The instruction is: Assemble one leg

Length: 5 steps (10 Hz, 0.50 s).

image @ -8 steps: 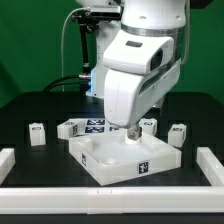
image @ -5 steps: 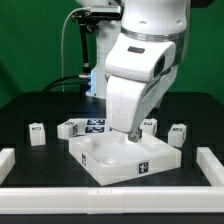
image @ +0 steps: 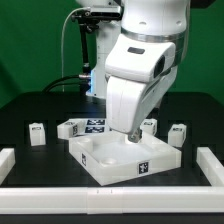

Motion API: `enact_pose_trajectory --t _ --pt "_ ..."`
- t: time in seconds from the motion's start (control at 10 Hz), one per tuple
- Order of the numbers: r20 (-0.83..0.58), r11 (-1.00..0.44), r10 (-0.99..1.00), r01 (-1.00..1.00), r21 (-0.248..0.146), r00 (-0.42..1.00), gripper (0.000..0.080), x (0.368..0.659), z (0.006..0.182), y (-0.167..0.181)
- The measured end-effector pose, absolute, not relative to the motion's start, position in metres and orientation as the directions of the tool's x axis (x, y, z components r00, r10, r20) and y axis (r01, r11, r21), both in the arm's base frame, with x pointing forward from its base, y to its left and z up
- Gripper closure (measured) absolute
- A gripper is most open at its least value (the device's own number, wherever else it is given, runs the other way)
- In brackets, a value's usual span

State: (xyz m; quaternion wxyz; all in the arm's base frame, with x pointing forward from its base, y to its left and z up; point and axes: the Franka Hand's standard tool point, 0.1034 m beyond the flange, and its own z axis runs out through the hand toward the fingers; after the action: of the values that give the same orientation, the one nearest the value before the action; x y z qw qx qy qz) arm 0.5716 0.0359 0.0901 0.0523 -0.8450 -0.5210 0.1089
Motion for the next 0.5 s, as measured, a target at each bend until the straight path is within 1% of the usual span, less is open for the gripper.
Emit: enact_pose_trajectory --t 0.2,0.3,0.4,0.5 --pt "-0.129 -0.452 0.892 0.869 -0.202 0.433 0.0150 0.571 0.090 0.036" --pt "-0.105 -0.427 0.904 0.885 -0.186 0.415 0.0150 0.572 0.089 0.033" --pt "-0.056 -0.378 0.926 0.913 -0.153 0.374 0.0150 0.567 0.086 0.024" --pt "-0.002 -0.322 0.946 0.940 -0.111 0.323 0.0150 0.557 0.081 0.014"
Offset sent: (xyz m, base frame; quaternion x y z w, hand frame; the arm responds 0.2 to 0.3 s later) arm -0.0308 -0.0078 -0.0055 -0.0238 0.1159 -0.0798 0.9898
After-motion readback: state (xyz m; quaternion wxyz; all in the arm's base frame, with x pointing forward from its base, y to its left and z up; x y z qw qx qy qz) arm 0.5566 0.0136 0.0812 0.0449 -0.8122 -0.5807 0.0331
